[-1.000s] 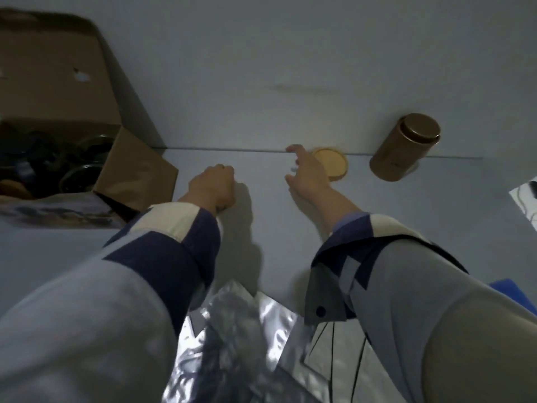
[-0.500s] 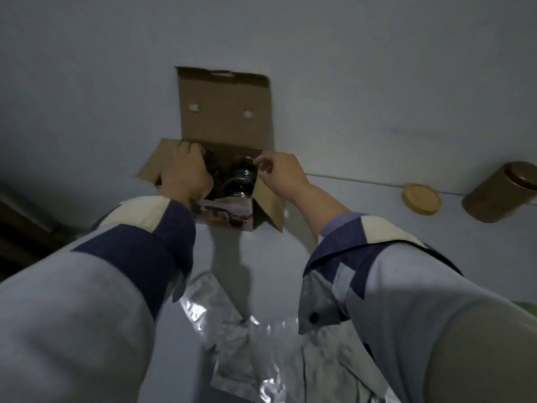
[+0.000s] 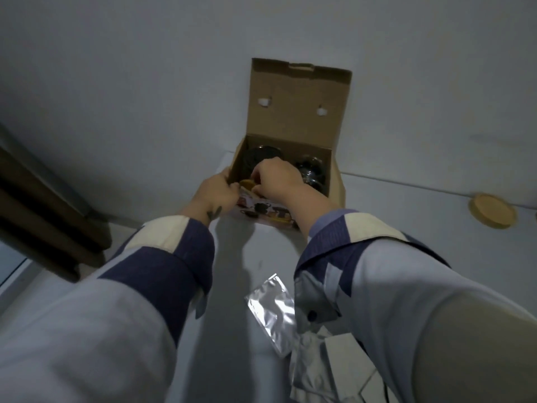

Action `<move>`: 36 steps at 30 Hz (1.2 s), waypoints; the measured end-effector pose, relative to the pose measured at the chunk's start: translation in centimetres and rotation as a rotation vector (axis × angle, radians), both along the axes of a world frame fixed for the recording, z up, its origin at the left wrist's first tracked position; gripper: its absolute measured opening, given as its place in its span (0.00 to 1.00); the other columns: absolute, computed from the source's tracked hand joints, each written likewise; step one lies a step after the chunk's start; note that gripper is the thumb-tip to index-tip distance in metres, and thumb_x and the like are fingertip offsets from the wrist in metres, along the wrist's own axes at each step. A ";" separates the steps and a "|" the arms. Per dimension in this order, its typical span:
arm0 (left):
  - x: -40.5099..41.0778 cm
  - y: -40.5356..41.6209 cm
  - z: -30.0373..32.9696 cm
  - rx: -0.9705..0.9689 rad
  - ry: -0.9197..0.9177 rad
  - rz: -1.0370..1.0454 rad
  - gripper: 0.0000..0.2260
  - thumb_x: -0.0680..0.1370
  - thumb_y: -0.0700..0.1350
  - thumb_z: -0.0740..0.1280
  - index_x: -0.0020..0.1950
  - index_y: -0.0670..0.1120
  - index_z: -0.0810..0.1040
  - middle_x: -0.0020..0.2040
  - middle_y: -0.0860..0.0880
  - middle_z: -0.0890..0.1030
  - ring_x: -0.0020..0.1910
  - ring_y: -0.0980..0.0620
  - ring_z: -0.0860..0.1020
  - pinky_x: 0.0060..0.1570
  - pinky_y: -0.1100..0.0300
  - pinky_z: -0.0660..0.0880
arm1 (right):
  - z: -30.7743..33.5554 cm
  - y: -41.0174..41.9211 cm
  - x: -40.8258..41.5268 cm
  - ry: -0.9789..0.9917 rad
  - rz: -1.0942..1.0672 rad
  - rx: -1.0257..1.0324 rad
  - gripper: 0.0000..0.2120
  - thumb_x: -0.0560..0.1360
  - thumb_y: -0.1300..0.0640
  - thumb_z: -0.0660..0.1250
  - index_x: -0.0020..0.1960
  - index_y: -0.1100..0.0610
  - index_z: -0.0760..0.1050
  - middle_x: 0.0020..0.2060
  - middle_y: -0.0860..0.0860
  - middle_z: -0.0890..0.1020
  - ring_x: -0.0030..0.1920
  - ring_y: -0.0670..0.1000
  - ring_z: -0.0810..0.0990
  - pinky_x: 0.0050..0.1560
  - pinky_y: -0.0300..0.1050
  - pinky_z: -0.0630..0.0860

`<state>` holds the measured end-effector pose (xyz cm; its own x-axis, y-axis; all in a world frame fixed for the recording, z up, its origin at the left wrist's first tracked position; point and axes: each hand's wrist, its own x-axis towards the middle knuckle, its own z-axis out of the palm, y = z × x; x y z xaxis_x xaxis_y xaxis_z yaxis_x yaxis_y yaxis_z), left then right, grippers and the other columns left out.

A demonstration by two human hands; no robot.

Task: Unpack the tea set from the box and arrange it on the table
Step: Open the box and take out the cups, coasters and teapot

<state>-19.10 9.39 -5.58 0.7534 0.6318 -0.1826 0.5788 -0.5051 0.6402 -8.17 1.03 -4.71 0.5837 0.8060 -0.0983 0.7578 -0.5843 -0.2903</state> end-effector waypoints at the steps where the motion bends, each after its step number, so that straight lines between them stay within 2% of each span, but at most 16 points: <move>1: 0.0 0.0 0.0 -0.020 -0.008 0.000 0.19 0.82 0.44 0.58 0.73 0.48 0.66 0.66 0.43 0.76 0.65 0.43 0.73 0.64 0.54 0.68 | 0.2 0.4 0.0 -0.020 -0.002 -0.045 0.10 0.75 0.58 0.66 0.56 0.55 0.81 0.50 0.54 0.83 0.48 0.56 0.81 0.46 0.49 0.79; 4: 0.0 -0.1 0.3 -0.058 -0.032 0.003 0.20 0.82 0.42 0.57 0.75 0.47 0.64 0.68 0.43 0.74 0.67 0.43 0.72 0.64 0.55 0.68 | 0.9 1.0 0.3 -0.018 0.008 -0.139 0.11 0.75 0.54 0.68 0.56 0.55 0.80 0.49 0.53 0.83 0.46 0.55 0.81 0.43 0.48 0.77; 8: 0.0 0.1 0.0 -0.073 -0.047 -0.011 0.21 0.82 0.42 0.57 0.75 0.49 0.63 0.67 0.44 0.75 0.64 0.45 0.74 0.56 0.59 0.68 | 1.1 1.5 0.1 -0.025 0.025 -0.225 0.13 0.75 0.51 0.68 0.56 0.57 0.79 0.46 0.54 0.81 0.43 0.55 0.78 0.43 0.47 0.75; 12: 0.0 0.3 -0.5 -0.069 -0.045 -0.023 0.20 0.82 0.43 0.56 0.74 0.50 0.64 0.64 0.44 0.77 0.60 0.45 0.76 0.55 0.57 0.70 | 1.2 1.7 -0.1 -0.001 0.032 -0.226 0.10 0.76 0.56 0.67 0.55 0.59 0.79 0.44 0.54 0.79 0.40 0.55 0.78 0.47 0.50 0.80; 16: 0.1 0.5 -0.5 -0.058 -0.034 -0.042 0.21 0.81 0.42 0.56 0.75 0.49 0.63 0.64 0.43 0.77 0.61 0.44 0.75 0.59 0.55 0.70 | 1.3 1.9 -0.6 -0.056 0.044 -0.224 0.05 0.77 0.62 0.63 0.49 0.59 0.78 0.37 0.53 0.75 0.42 0.57 0.78 0.42 0.48 0.75; 20: 0.3 0.6 -0.7 -0.056 -0.031 -0.041 0.19 0.81 0.43 0.57 0.73 0.49 0.65 0.57 0.45 0.78 0.58 0.45 0.76 0.55 0.56 0.70 | 0.9 1.9 -1.3 -0.093 0.025 -0.219 0.12 0.76 0.68 0.59 0.55 0.63 0.78 0.48 0.59 0.79 0.49 0.60 0.79 0.43 0.48 0.74; 23: 0.5 0.7 -0.7 -0.056 -0.031 -0.049 0.18 0.81 0.43 0.57 0.71 0.48 0.67 0.56 0.45 0.78 0.57 0.44 0.77 0.55 0.55 0.72 | 0.8 1.7 -1.4 -0.088 0.010 -0.223 0.12 0.76 0.68 0.59 0.55 0.63 0.78 0.47 0.58 0.78 0.50 0.60 0.79 0.43 0.48 0.74; 26: 0.4 0.8 -0.7 -0.063 -0.026 -0.055 0.18 0.81 0.43 0.57 0.71 0.48 0.67 0.60 0.44 0.78 0.59 0.44 0.76 0.59 0.53 0.71 | 1.1 1.5 -0.9 -0.023 -0.015 -0.182 0.10 0.76 0.64 0.62 0.54 0.61 0.79 0.46 0.55 0.79 0.47 0.58 0.79 0.42 0.48 0.74; 29: 0.2 1.0 -0.5 -0.043 -0.025 -0.050 0.17 0.81 0.45 0.59 0.70 0.48 0.68 0.62 0.45 0.78 0.61 0.44 0.76 0.61 0.51 0.72 | 2.2 0.8 0.1 0.049 -0.041 -0.120 0.08 0.76 0.58 0.66 0.53 0.58 0.80 0.46 0.56 0.83 0.43 0.55 0.80 0.44 0.49 0.80; 32: 0.0 1.3 0.1 0.005 -0.036 -0.051 0.21 0.80 0.47 0.63 0.72 0.47 0.67 0.64 0.45 0.77 0.62 0.43 0.76 0.61 0.50 0.72 | 4.3 -0.4 0.9 0.236 -0.074 -0.001 0.11 0.77 0.56 0.67 0.57 0.60 0.78 0.42 0.58 0.84 0.38 0.56 0.84 0.43 0.53 0.84; 36: 0.8 1.5 1.6 0.118 -0.157 -0.044 0.21 0.78 0.45 0.66 0.71 0.49 0.68 0.61 0.43 0.79 0.59 0.42 0.77 0.60 0.48 0.75 | 6.7 -2.5 1.8 0.361 -0.094 0.193 0.16 0.77 0.55 0.67 0.64 0.55 0.74 0.50 0.55 0.82 0.38 0.52 0.83 0.41 0.47 0.83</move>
